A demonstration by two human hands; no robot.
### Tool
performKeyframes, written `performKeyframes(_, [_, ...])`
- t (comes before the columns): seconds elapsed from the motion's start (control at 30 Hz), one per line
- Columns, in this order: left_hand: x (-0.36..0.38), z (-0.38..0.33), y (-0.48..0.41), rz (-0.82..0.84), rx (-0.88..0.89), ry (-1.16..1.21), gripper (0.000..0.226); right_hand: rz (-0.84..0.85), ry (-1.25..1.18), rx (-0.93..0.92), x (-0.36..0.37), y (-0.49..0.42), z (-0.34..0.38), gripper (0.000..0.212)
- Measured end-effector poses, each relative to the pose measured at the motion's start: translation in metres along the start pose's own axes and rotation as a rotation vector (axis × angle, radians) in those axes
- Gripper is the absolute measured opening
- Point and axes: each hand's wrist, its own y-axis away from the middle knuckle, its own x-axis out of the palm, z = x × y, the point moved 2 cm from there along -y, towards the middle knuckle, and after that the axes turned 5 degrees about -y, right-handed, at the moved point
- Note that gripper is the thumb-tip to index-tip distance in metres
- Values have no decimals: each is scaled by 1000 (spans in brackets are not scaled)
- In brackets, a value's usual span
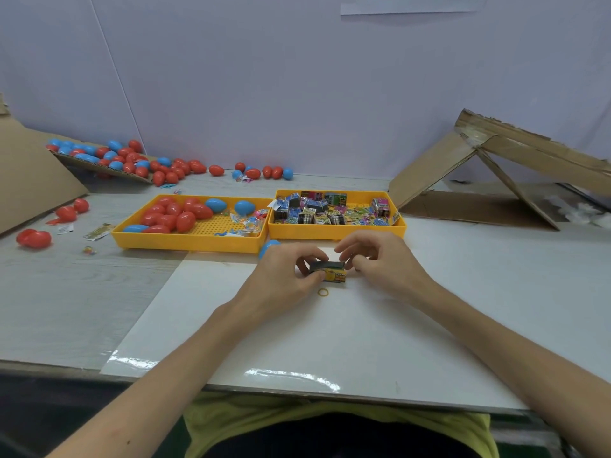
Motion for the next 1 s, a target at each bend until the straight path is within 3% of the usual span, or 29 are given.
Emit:
performKeyframes(0.37, [1, 1, 0, -11, -9, -5, 18, 21, -39, -41, 2, 1, 1, 32])
performKeyframes(0.47, [0, 0, 0, -12, 4, 0, 16, 70, -9, -89, 4, 2, 1, 22])
performKeyframes(0.7, [-1, -1, 0, -14, 44, 0, 16, 75, 97, -159, 7, 3, -2, 25])
performKeyframes(1.0, [-1, -4, -1, 5, 56, 24, 13, 102, 166, -230, 9, 4, 1, 10])
